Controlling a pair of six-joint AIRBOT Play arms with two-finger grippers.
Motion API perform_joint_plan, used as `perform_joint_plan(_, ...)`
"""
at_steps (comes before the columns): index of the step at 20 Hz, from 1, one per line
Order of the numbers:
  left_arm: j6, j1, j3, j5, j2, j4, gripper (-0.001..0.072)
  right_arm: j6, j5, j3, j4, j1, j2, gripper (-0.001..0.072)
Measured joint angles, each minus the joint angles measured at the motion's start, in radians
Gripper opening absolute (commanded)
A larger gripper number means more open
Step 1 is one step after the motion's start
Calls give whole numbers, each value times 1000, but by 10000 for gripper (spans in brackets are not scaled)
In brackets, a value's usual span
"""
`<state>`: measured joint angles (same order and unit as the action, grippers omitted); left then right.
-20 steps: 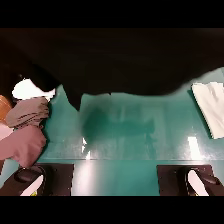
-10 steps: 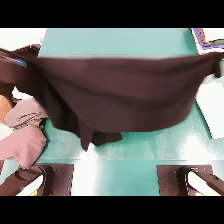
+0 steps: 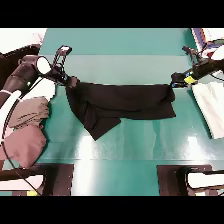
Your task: Fold the shirts.
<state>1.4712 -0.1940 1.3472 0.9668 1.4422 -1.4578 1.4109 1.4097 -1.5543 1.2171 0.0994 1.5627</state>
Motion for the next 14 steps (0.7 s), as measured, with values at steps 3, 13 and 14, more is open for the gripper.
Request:
perform_joint_plan(3, 45, 60, 60, 0, 32, 20, 384, 0, -5, -85, -9, -28, 43, 409)
perform_joint_plan(13, 24, 132, -208, 153, -55, 321, 384, -40, -13, 183, -112, -144, -197, 408)
perform_joint_plan(14, 23, 131, -256, 140, -59, 348, 384, -43, -24, 220, -114, -144, -222, 409)
